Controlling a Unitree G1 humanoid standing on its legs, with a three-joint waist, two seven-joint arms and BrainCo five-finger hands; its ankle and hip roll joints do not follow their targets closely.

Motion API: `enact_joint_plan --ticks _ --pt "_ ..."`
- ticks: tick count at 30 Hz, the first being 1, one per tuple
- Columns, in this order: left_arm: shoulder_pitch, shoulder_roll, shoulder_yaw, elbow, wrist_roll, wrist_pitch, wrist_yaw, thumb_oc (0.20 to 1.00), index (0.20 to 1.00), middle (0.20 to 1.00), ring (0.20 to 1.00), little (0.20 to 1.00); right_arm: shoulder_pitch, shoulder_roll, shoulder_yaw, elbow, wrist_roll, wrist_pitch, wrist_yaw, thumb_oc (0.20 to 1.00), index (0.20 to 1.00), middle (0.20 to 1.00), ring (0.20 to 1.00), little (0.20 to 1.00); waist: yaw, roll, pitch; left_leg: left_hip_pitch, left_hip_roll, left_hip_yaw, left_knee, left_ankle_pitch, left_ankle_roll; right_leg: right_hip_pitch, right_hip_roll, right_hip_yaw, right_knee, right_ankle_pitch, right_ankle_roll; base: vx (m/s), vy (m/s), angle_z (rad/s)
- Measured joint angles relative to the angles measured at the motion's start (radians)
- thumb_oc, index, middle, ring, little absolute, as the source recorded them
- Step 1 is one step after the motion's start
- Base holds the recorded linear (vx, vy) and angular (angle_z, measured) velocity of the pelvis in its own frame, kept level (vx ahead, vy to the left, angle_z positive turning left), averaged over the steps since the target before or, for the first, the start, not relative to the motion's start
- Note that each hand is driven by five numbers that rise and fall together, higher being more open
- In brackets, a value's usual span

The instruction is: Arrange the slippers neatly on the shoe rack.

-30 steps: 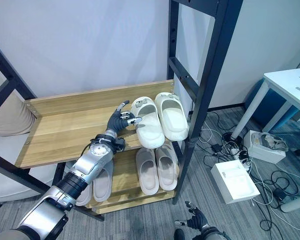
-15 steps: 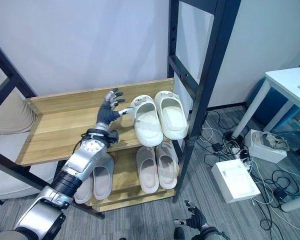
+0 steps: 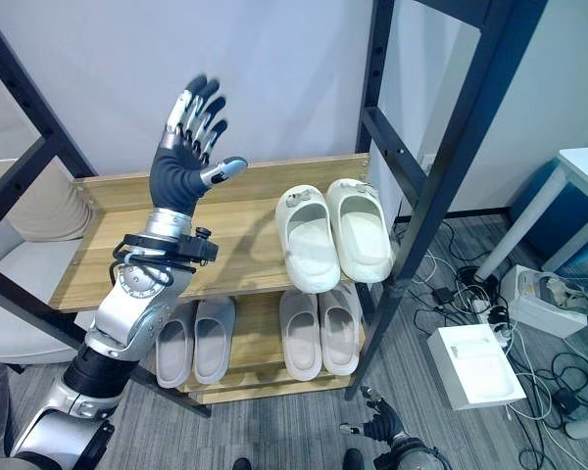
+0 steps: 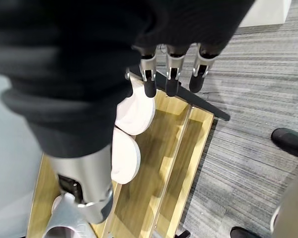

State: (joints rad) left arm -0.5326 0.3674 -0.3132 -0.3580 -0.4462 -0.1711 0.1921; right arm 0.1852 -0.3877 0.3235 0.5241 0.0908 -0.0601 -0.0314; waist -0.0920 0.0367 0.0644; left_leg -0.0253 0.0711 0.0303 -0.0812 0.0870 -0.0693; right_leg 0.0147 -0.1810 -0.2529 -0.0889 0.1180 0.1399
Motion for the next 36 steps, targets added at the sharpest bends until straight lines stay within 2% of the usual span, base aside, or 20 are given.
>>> enact_joint_plan --ticks 3,5,9,13,17,19,20,23,24,25,29,31,36 --pt "0.024 0.003 -0.023 -0.091 -0.054 -0.017 -0.059 1.000 1.000 1.000 1.000 1.000 -0.003 0.006 0.001 0.015 0.005 0.000 0.002 1.000 1.000 1.000 1.000 1.000 0.005 -0.002 0.001 0.007 -0.001 -0.007 0.000 0.000 0.000 0.010 0.000 -0.004 0.000 -0.004 0.000 -0.01 0.007 0.06" --pt "0.030 0.009 -0.072 -0.121 -0.088 -0.017 -0.118 1.000 1.000 1.000 1.000 1.000 0.001 0.008 0.001 0.022 0.009 0.000 0.008 1.000 1.000 1.000 1.000 1.000 0.011 -0.004 0.002 0.007 -0.002 -0.021 0.000 -0.002 0.001 0.019 -0.001 -0.019 0.000 -0.021 0.011 -0.01 0.011 0.15" --pt "0.069 0.055 -0.151 -0.193 -0.129 -0.006 -0.215 1.000 1.000 1.000 1.000 1.000 0.001 0.009 0.000 0.031 0.009 0.000 0.021 1.000 1.000 1.000 1.000 1.000 0.022 -0.003 0.002 0.006 -0.002 -0.025 -0.006 -0.009 0.003 0.020 -0.001 -0.023 0.000 -0.022 0.009 0.00 0.005 0.03" --pt "0.191 0.101 -0.182 -0.210 -0.145 0.015 -0.304 1.000 1.000 1.000 1.000 1.000 0.005 0.011 0.001 0.034 0.009 -0.008 0.033 1.000 1.000 1.000 1.000 1.000 0.026 0.001 0.000 0.008 -0.002 -0.027 -0.006 -0.010 0.001 0.024 -0.001 -0.024 0.000 -0.024 0.005 0.00 0.000 0.00" --pt "0.330 0.163 -0.249 -0.148 -0.144 0.076 -0.373 1.000 1.000 1.000 1.000 1.000 0.003 0.017 0.001 0.057 0.010 -0.022 0.035 1.000 1.000 1.000 1.000 1.000 0.028 0.001 0.000 0.009 -0.001 -0.027 -0.004 -0.006 0.007 0.024 0.000 -0.024 0.000 -0.024 0.005 0.00 0.000 0.00" --pt "0.378 0.179 -0.275 -0.084 -0.143 0.078 -0.401 1.000 1.000 1.000 1.000 1.000 0.004 0.018 0.002 0.058 0.010 -0.026 0.036 1.000 1.000 1.000 1.000 1.000 0.031 0.003 -0.001 0.011 -0.002 -0.027 -0.005 -0.005 0.005 0.027 -0.001 -0.024 0.000 -0.022 0.008 0.00 0.000 0.00" --pt "0.393 0.187 -0.292 -0.032 -0.140 0.112 -0.412 1.000 1.000 1.000 1.000 1.000 0.004 0.020 0.002 0.059 0.010 -0.027 0.038 1.000 1.000 1.000 1.000 1.000 0.030 0.002 -0.001 0.012 -0.002 -0.028 -0.003 -0.004 0.005 0.029 -0.001 -0.024 0.000 -0.023 0.008 0.00 0.000 0.00" --pt "0.454 0.203 -0.307 0.089 -0.100 0.124 -0.453 1.000 1.000 1.000 1.000 1.000 -0.005 0.018 0.003 0.060 0.011 -0.029 0.046 1.000 1.000 1.000 1.000 1.000 0.028 0.005 -0.002 0.018 -0.001 -0.025 -0.006 -0.005 0.004 0.031 0.000 -0.023 0.000 -0.024 0.008 0.00 0.001 -0.02" --pt "0.483 0.209 -0.318 0.138 -0.074 0.153 -0.459 1.000 1.000 1.000 1.000 1.000 -0.005 0.018 0.006 0.061 0.013 -0.030 0.047 1.000 1.000 1.000 1.000 1.000 0.029 0.004 -0.002 0.019 -0.001 -0.026 -0.007 -0.006 0.003 0.033 0.000 -0.024 0.000 -0.025 0.007 0.00 0.003 -0.04" --pt "0.515 0.200 -0.308 0.202 -0.046 0.143 -0.468 1.000 1.000 1.000 1.000 1.000 -0.009 0.016 0.011 0.061 0.017 -0.030 0.053 1.000 1.000 1.000 1.000 1.000 0.029 0.004 -0.001 0.019 -0.001 -0.025 -0.007 -0.007 0.003 0.033 0.001 -0.023 0.000 -0.027 0.007 0.00 0.004 -0.07" --pt "0.610 0.149 -0.274 0.451 0.049 0.170 -0.453 1.000 1.000 1.000 1.000 1.000 -0.015 0.017 0.017 0.059 0.049 -0.029 0.065 1.000 1.000 1.000 1.000 1.000 0.024 0.004 -0.002 0.025 0.002 -0.021 -0.006 -0.012 0.006 0.035 0.002 -0.021 0.000 -0.028 0.008 0.00 0.001 -0.02" --pt "0.644 0.137 -0.272 0.506 0.080 0.171 -0.437 1.000 1.000 1.000 1.000 1.000 -0.010 0.017 0.017 0.059 0.050 -0.027 0.065 1.000 1.000 1.000 1.000 1.000 0.025 0.002 -0.001 0.026 0.001 -0.022 -0.006 -0.010 0.005 0.037 0.002 -0.021 0.000 -0.028 0.008 0.00 -0.001 0.02" --pt "0.701 0.009 -0.213 0.746 0.071 0.168 -0.364 1.000 1.000 1.000 1.000 1.000 -0.014 0.022 0.016 0.059 0.069 -0.026 0.051 1.000 1.000 1.000 1.000 1.000 0.029 -0.003 -0.001 0.026 0.001 -0.023 -0.007 -0.012 0.007 0.040 0.001 -0.023 0.000 -0.029 0.009 0.00 -0.001 0.01"
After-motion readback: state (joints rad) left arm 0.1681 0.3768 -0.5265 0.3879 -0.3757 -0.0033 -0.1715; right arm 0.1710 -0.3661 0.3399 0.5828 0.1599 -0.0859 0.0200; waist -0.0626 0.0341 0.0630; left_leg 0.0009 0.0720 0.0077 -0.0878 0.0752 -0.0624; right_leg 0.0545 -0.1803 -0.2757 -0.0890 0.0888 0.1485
